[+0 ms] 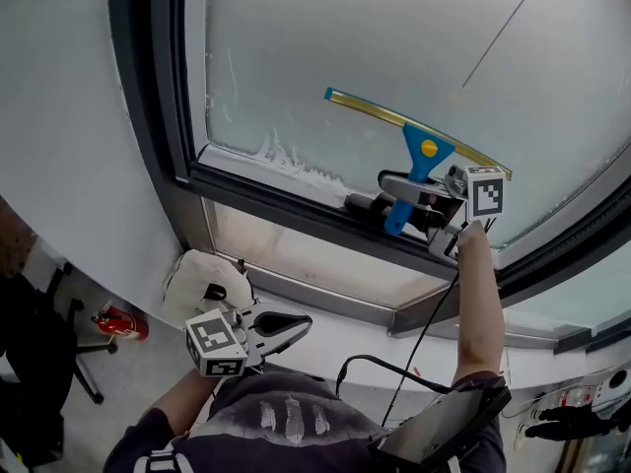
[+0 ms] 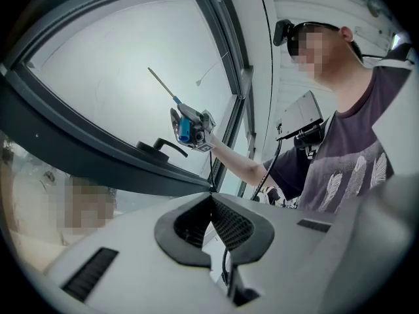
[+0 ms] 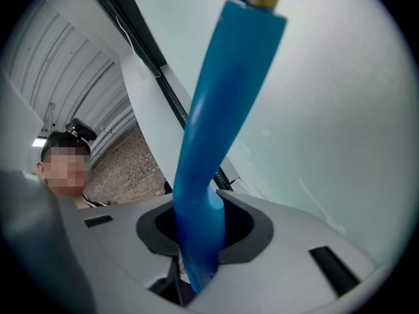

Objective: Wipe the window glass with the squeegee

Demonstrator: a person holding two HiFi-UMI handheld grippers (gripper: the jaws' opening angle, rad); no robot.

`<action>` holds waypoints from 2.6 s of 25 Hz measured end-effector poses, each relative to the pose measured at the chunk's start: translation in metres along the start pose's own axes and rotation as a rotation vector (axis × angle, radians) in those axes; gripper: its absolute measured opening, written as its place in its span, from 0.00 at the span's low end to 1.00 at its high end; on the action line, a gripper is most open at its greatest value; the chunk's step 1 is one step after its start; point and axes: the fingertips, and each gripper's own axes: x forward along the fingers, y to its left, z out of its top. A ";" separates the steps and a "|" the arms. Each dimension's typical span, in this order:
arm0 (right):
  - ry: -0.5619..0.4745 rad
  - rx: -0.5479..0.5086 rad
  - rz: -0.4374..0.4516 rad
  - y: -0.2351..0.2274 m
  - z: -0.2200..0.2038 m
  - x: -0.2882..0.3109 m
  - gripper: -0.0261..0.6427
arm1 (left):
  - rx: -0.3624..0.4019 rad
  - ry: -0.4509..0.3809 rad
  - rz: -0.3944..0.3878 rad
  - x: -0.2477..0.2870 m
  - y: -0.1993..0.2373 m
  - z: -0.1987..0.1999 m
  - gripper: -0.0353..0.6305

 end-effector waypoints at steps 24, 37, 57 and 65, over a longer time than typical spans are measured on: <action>0.036 -0.104 -0.003 0.024 -0.013 0.005 0.16 | 0.001 0.002 0.169 0.050 -0.018 -0.010 0.06; 0.171 -0.288 -0.083 0.051 0.028 0.087 0.14 | 0.050 -0.061 0.215 -0.022 0.000 0.013 0.06; 0.303 -0.475 -0.124 0.117 0.196 0.190 0.14 | 0.149 -0.061 0.056 -0.121 0.029 0.101 0.06; 0.284 -0.500 -0.117 0.112 0.213 0.180 0.14 | 0.501 -0.211 0.049 -0.084 0.047 0.223 0.06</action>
